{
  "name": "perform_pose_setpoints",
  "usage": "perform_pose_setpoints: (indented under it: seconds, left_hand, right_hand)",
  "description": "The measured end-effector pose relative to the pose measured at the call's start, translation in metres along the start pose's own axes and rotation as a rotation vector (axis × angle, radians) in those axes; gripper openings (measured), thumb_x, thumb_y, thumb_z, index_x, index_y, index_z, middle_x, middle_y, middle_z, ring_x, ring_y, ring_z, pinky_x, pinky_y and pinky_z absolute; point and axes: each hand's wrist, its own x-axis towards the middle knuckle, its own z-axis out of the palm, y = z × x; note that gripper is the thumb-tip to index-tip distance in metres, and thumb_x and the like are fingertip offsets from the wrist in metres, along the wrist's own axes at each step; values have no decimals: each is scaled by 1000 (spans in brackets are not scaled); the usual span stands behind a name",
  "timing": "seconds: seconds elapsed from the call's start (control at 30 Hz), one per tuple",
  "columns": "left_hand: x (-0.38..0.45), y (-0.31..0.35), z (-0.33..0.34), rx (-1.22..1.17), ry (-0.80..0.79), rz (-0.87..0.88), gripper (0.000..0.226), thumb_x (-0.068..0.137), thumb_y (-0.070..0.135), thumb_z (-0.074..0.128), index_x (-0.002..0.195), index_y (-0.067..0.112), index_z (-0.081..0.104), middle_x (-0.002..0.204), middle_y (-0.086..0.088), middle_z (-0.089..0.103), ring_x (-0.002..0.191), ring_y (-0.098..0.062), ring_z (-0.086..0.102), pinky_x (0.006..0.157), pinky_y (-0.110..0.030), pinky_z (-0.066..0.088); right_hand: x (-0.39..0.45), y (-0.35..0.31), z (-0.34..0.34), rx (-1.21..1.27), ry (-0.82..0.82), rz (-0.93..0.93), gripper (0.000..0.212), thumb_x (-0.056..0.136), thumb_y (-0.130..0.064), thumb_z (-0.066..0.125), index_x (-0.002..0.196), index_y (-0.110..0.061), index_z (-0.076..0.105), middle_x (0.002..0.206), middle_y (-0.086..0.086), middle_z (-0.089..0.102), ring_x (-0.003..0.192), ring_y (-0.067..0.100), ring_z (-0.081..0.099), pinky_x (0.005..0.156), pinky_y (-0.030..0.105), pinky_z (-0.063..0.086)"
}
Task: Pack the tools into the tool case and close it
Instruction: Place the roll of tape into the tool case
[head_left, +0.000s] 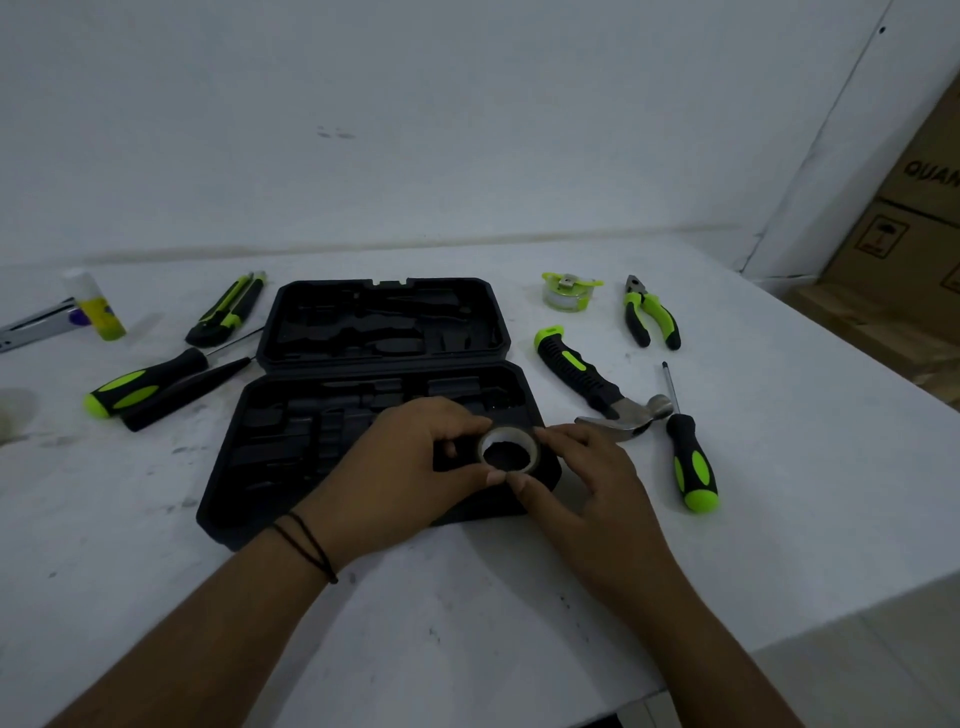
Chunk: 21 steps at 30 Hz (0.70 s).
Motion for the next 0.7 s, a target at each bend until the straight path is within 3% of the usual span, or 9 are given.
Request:
perform_pose_setpoints:
  seconds: [0.17,0.33,0.53,0.7]
  left_hand:
    - [0,-3,2,11,-19,-14,38,77,38,70,114,30,66,99,15,61,91,-1,56,85,-24,47]
    - [0,-5,2,30,-39,-11,34,80,40,67,113,31,66,99,16,60,94,0,54,86,-21,46]
    - [1,-4,3,94,-30,-22,33,79,44,65,110,31,68,91,10,57,88,0,52,78,-17,43]
    - [2,-2,2,79,-44,-42,29,79,38,68,108,34,67,87,7,57,85,-2,52,76,-14,42]
  right_hand:
    - [0,0,1,-43,4,-14,65,70,-63,45,123,-27,58,114,-10,52,112,4,43,96,16,31]
    - [2,-3,-1,-45,-18,14,69,68,-64,42,123,-26,58,114,-12,49,113,4,40,95,13,29]
    - [3,-5,-4,-72,-49,9,69,67,-65,39,123,-28,59,118,-13,45,120,6,38,103,24,32]
    - [2,-6,-6,-190,-29,-64,61,74,-58,39,118,-23,63,126,-2,50,120,9,38,99,24,24]
